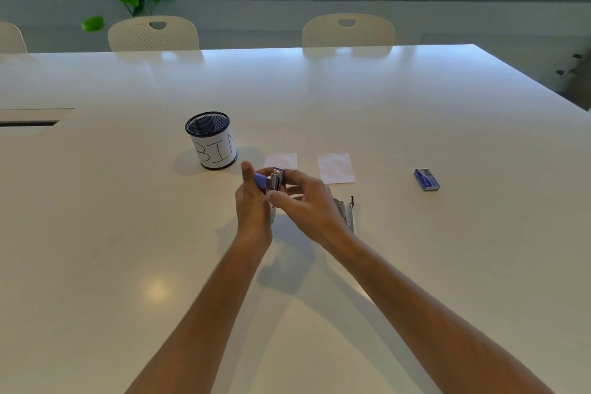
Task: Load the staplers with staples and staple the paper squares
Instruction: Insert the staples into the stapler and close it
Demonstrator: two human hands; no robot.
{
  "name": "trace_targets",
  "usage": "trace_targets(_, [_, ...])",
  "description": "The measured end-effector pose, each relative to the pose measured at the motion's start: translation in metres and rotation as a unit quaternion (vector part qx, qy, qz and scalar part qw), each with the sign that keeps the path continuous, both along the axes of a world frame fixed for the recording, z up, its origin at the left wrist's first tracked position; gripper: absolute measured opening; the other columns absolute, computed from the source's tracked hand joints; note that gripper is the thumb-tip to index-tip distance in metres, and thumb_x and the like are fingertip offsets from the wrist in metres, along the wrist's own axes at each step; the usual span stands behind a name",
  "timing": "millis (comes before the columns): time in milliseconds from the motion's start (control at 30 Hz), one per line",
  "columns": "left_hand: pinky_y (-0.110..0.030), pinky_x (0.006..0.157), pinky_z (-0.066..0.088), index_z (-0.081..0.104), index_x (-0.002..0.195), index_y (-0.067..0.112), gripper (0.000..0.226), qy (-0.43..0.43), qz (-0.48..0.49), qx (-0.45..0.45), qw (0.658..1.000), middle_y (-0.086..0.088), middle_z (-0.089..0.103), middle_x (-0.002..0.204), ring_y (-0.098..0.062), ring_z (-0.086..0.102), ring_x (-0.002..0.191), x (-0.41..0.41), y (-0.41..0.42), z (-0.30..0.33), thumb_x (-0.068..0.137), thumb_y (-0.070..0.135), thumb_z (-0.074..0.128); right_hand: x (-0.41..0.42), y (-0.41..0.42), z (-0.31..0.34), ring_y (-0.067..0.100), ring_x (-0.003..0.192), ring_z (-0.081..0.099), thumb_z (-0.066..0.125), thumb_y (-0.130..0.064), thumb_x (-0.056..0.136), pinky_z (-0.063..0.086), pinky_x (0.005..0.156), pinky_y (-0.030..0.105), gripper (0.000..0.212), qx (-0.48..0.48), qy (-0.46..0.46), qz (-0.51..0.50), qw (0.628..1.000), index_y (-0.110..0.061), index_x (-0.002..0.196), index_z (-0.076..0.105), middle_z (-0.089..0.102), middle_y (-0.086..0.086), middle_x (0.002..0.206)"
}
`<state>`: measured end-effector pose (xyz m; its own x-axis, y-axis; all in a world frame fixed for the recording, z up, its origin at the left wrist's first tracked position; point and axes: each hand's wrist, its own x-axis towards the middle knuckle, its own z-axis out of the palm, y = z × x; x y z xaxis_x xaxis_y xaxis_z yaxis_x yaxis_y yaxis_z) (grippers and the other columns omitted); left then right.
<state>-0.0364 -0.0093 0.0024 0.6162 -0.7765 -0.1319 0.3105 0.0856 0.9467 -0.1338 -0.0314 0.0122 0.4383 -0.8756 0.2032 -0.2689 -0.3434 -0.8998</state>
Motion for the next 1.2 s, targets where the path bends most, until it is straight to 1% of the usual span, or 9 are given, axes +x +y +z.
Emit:
trace_targets(133, [-0.03,0.071,0.051,0.066,0.073,0.012,0.044,0.053,-0.024,-0.042,0.997,-0.005,0.065,0.068,-0.021,0.064,0.068,-0.001,-0.001,0.003,0.095,0.045,0.046,0.005,0.003,0.002,0.006,0.079,0.069,0.068,-0.062,0.072,0.058,0.079,0.04,0.049,0.0,0.002,-0.056,0.998,-0.026,0.105,0.068,0.071,-0.013,0.09])
trace_targets(267, [-0.024,0.064,0.051,0.068,0.053,0.024,0.052,0.048,-0.019,-0.067,0.996,0.005,0.063,0.058,-0.014,0.063,0.061,-0.006,-0.001,-0.002,0.1,0.03,0.045,0.006,0.002,0.001,0.006,0.072,0.068,0.071,-0.059,0.074,0.058,0.074,0.034,0.039,-0.015,0.027,-0.092,0.995,-0.027,0.095,0.07,0.071,-0.012,0.081])
trace_targets(400, [-0.023,0.06,0.048,0.067,0.061,0.022,0.049,0.025,-0.008,-0.058,0.998,0.004,0.063,0.06,-0.013,0.061,0.061,-0.008,-0.001,-0.005,0.102,0.028,0.041,0.006,0.0,-0.001,0.004,0.069,0.066,0.07,-0.059,0.075,0.056,0.069,0.029,0.038,-0.02,0.046,-0.106,0.993,-0.025,0.091,0.071,0.072,-0.011,0.077])
trace_targets(533, [-0.023,0.053,0.044,0.058,0.081,0.006,0.038,0.011,-0.006,-0.039,0.999,-0.007,0.056,0.067,-0.016,0.054,0.061,-0.009,-0.003,-0.006,0.102,0.032,0.04,0.007,-0.001,0.0,0.009,0.069,0.067,0.067,-0.057,0.079,0.056,0.07,0.032,0.039,-0.015,0.051,-0.105,0.993,-0.02,0.09,0.072,0.072,-0.006,0.074])
trace_targets(667, [-0.018,0.046,0.042,0.055,0.087,0.005,0.033,-0.022,-0.001,-0.031,0.999,-0.006,0.051,0.065,-0.014,0.048,0.056,-0.009,-0.004,-0.008,0.102,0.028,0.038,0.008,-0.004,0.0,0.012,0.069,0.069,0.065,-0.055,0.079,0.056,0.071,0.035,0.037,-0.014,0.058,-0.105,0.993,-0.02,0.086,0.072,0.072,-0.004,0.071])
trace_targets(867, [-0.024,0.059,0.048,0.06,0.088,0.004,0.033,-0.021,-0.021,-0.009,1.0,-0.007,0.058,0.072,-0.015,0.057,0.065,-0.006,-0.006,-0.01,0.101,0.029,0.042,0.008,-0.008,-0.001,0.005,0.072,0.068,0.067,-0.056,0.076,0.054,0.07,0.026,0.036,-0.015,0.058,-0.12,0.991,-0.023,0.089,0.072,0.072,-0.01,0.076])
trace_targets(1033, [-0.031,0.057,0.045,0.065,0.082,0.013,0.024,-0.192,-0.024,0.056,0.98,0.002,0.058,0.062,-0.01,0.051,0.055,0.006,-0.01,-0.011,0.093,0.014,0.044,0.008,-0.013,0.006,0.002,0.077,0.066,0.07,-0.055,0.074,0.05,0.074,0.024,0.031,-0.022,0.04,-0.147,0.988,-0.029,0.093,0.068,0.066,-0.018,0.074])
trace_targets(1133, [-0.039,0.071,0.055,0.068,0.09,0.013,0.021,-0.227,-0.026,0.062,0.972,-0.005,0.069,0.078,-0.019,0.063,0.071,0.015,-0.012,-0.008,0.09,0.011,0.047,0.008,-0.017,0.01,0.002,0.065,0.063,0.072,-0.053,0.072,0.049,0.065,0.024,0.03,-0.028,0.035,-0.151,0.987,-0.025,0.08,0.068,0.065,-0.016,0.063])
trace_targets(1200, [-0.039,0.078,0.056,0.068,0.092,0.015,0.018,-0.246,-0.023,0.068,0.966,-0.005,0.071,0.087,-0.02,0.067,0.082,0.024,-0.015,-0.009,0.089,0.012,0.051,0.008,-0.019,0.013,0.004,0.062,0.063,0.072,-0.053,0.073,0.049,0.064,0.024,0.033,-0.032,0.037,-0.15,0.988,-0.023,0.087,0.073,0.069,-0.012,0.065])
